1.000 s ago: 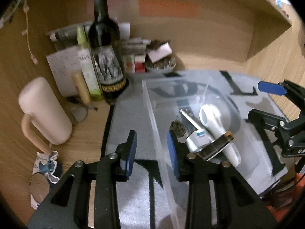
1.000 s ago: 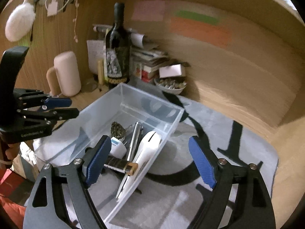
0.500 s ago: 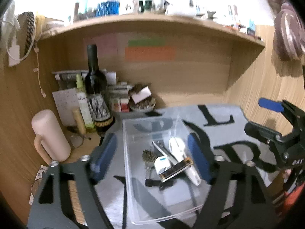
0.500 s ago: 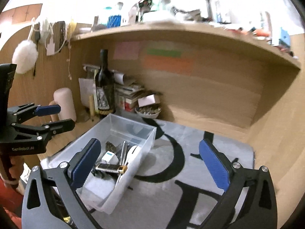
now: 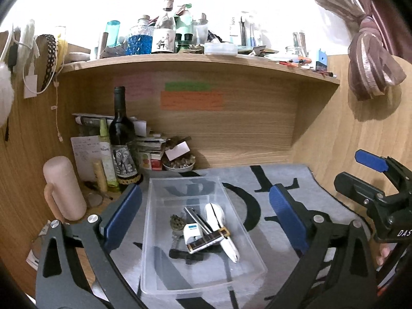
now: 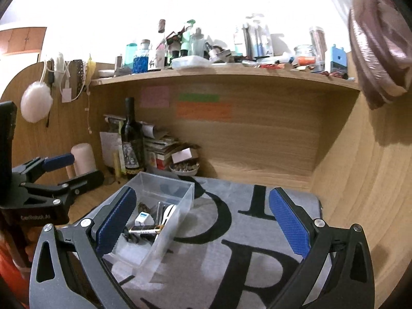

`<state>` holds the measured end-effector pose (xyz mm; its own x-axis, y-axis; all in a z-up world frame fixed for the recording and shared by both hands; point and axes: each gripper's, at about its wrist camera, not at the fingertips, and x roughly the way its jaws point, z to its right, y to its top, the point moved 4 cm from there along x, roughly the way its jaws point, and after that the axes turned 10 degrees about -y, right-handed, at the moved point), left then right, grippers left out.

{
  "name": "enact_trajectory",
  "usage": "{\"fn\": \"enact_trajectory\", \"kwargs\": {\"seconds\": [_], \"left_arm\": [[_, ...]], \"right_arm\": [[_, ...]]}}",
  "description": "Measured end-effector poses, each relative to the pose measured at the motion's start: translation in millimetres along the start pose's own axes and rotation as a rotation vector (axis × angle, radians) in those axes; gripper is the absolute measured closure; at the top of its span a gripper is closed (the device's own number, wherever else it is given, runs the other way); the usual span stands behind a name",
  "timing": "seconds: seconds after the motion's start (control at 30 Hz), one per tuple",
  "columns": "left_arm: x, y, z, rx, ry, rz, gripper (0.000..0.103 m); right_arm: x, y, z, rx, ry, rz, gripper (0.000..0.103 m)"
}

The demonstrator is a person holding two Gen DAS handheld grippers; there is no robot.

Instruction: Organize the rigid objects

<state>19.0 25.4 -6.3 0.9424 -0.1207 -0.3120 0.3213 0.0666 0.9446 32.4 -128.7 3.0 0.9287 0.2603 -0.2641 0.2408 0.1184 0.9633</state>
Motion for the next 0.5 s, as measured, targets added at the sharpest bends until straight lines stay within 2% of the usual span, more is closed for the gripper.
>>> {"fn": "enact_trajectory", "kwargs": {"seconds": [0.5], "left_arm": [[4.1,-5.7,5.7,0.014,-0.033,-0.002,0.002]], "right_arm": [[0.1,-1.8,6.1,0.038,-0.031,-0.005,0.000]]}}
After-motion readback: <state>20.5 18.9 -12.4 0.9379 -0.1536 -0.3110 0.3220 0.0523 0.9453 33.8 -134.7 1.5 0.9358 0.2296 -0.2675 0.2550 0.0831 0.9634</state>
